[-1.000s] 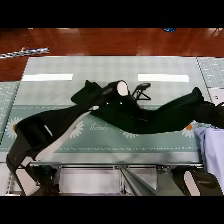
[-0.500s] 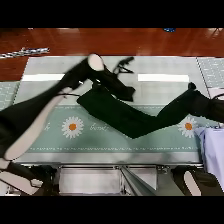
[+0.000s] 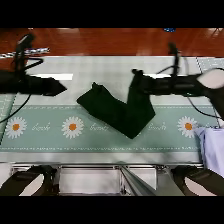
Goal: Fold the shirts.
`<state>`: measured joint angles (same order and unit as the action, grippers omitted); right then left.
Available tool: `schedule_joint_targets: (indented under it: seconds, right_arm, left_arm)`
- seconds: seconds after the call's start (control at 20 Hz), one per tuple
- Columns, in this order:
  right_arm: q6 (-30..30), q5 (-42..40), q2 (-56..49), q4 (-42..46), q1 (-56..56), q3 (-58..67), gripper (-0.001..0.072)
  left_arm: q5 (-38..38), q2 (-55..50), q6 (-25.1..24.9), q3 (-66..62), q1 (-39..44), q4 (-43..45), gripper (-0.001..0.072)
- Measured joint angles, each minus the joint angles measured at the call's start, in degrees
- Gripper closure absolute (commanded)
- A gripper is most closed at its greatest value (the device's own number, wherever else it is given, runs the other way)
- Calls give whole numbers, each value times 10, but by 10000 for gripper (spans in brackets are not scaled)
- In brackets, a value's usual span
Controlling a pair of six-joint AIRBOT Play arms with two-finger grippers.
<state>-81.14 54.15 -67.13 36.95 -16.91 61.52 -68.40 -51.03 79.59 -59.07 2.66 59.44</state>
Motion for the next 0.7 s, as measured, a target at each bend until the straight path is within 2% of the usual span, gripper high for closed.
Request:
schedule_joint_targets:
  seconds: [0.25,0.55,0.6,0.65,0.7]
  right_arm:
    - [-6,-18,-224,-9,-89,172,691]
    - [-25,-13,-369,-39,-130,304,690]
    - [-26,-12,-383,-42,-135,317,602]
    - [-29,-11,-395,-46,-139,327,330]
    - [-27,-12,-405,-53,-144,334,296]
  left_arm:
    - [25,109,17,128,-52,8,687]
    - [49,120,21,176,-63,1,688]
    - [54,118,21,178,-64,0,688]
    - [55,115,21,180,-64,-1,687]
    - [59,111,21,181,-64,-3,687]
